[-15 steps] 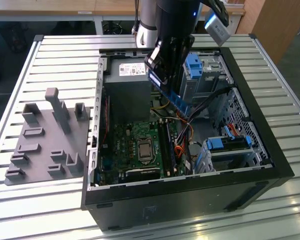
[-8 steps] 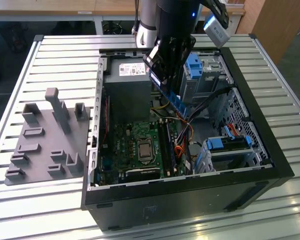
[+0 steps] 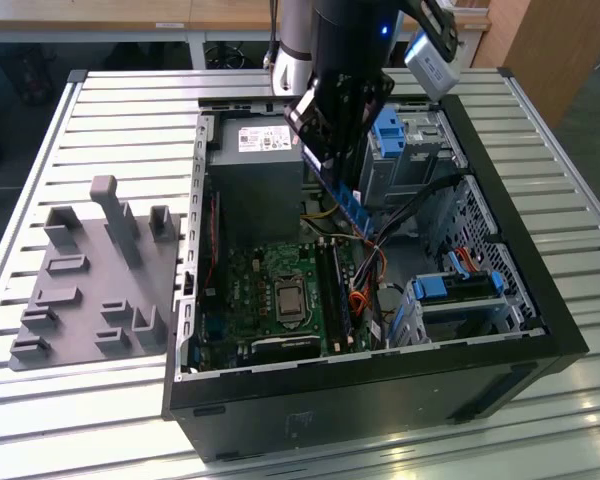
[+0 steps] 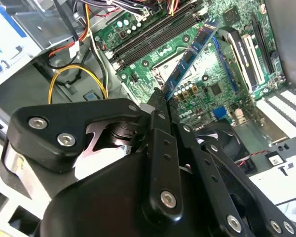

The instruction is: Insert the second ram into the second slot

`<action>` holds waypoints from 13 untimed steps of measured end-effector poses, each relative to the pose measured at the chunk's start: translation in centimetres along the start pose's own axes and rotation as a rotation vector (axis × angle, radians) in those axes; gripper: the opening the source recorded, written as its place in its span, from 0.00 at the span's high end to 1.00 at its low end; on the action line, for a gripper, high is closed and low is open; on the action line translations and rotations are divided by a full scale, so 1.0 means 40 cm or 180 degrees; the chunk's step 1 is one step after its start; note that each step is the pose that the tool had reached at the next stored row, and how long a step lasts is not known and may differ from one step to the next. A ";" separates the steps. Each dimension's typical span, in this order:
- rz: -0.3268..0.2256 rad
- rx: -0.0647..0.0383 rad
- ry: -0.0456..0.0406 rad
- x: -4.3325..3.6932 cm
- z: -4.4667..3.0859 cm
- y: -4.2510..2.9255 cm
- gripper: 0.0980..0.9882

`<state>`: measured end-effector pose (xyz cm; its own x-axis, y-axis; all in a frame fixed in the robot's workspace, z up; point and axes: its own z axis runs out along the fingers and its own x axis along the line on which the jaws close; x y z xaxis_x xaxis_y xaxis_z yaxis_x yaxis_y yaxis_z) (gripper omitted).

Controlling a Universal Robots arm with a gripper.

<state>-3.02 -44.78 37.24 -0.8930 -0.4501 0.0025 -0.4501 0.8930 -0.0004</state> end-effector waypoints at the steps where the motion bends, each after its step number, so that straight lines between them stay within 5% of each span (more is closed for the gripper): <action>1: 0.0029 0.0000 0.0000 0.000 0.000 0.000 0.96; 13: 0.0395 0.0008 0.0005 0.000 0.000 0.000 0.96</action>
<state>-3.02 -44.78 37.23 -0.9419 -0.3360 0.0037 -0.3360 0.9419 -0.0033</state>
